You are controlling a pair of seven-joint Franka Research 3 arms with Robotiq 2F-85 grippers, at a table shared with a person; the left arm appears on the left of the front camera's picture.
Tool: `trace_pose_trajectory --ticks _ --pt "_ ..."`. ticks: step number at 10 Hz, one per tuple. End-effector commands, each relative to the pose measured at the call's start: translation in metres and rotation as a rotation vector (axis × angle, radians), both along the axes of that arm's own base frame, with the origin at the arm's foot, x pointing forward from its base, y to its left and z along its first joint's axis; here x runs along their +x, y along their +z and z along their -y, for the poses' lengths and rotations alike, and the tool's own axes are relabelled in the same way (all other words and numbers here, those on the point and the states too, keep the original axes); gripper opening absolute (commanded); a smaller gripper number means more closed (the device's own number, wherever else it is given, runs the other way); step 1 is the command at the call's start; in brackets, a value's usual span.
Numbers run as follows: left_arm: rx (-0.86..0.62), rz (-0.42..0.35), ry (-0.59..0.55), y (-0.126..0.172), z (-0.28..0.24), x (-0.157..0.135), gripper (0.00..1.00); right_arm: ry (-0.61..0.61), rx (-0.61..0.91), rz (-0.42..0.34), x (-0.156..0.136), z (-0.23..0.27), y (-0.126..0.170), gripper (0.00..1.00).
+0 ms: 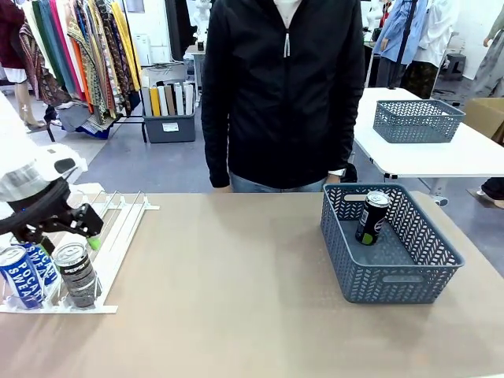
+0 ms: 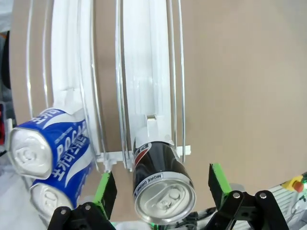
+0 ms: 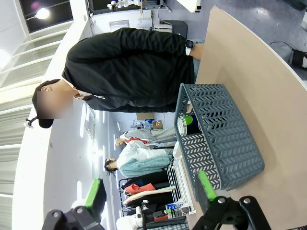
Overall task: Retrieve and store the cans from the dispenser.
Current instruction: Pick up the last remaining can from one row of the Automatic Can Dispenser and place it in the middle of the table.
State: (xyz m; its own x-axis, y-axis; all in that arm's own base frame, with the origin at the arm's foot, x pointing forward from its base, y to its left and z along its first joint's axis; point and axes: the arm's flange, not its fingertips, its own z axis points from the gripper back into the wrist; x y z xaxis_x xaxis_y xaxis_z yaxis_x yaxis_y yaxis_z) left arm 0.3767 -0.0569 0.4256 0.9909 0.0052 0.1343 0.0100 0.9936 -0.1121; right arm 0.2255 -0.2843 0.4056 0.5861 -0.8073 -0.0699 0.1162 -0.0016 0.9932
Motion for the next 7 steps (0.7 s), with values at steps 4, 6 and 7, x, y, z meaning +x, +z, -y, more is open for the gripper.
trace_pose_trajectory --ticks 4,6,7 --pt "0.079 -0.109 0.019 -0.039 0.008 -0.024 1.0 0.004 0.003 0.0 -0.002 -0.001 0.004 1.0" --pt "0.077 -0.127 0.021 -0.039 0.009 -0.024 1.0 0.004 0.003 0.0 -0.002 -0.001 0.004 1.0" --pt "0.068 -0.122 0.021 -0.039 0.01 -0.023 1.0 0.004 0.003 0.0 -0.002 -0.001 0.004 1.0"
